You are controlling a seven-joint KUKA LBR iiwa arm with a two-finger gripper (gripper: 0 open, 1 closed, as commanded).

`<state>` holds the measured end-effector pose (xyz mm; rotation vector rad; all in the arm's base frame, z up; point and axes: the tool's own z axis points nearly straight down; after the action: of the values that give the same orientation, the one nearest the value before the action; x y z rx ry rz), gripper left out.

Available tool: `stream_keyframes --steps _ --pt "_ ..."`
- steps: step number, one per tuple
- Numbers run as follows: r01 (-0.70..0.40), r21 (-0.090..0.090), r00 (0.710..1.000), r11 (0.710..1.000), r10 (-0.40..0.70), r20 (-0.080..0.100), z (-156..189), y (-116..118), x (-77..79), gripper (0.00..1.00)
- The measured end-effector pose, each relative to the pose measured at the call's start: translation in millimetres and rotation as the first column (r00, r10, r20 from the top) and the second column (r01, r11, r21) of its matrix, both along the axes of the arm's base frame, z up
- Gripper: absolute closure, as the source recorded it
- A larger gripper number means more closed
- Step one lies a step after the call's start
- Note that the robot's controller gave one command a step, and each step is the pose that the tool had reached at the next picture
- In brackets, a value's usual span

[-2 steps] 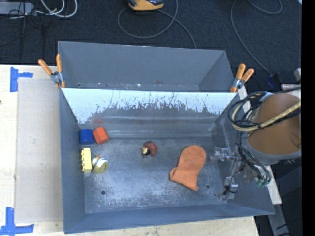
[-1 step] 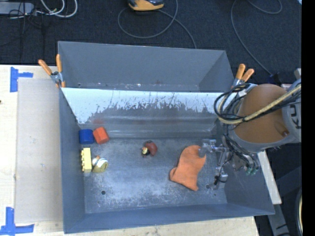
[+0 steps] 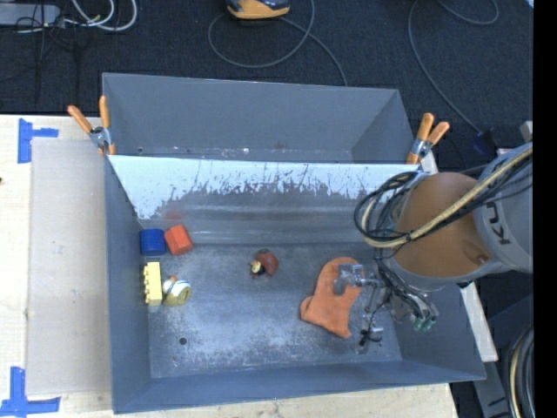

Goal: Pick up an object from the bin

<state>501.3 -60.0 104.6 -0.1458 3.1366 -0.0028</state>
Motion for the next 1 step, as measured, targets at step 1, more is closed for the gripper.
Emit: stream_keyframes --steps 1 --pt "-0.266 0.006 0.964 0.964 0.266 -0.002 -34.6 13.2 22.4 1.00"
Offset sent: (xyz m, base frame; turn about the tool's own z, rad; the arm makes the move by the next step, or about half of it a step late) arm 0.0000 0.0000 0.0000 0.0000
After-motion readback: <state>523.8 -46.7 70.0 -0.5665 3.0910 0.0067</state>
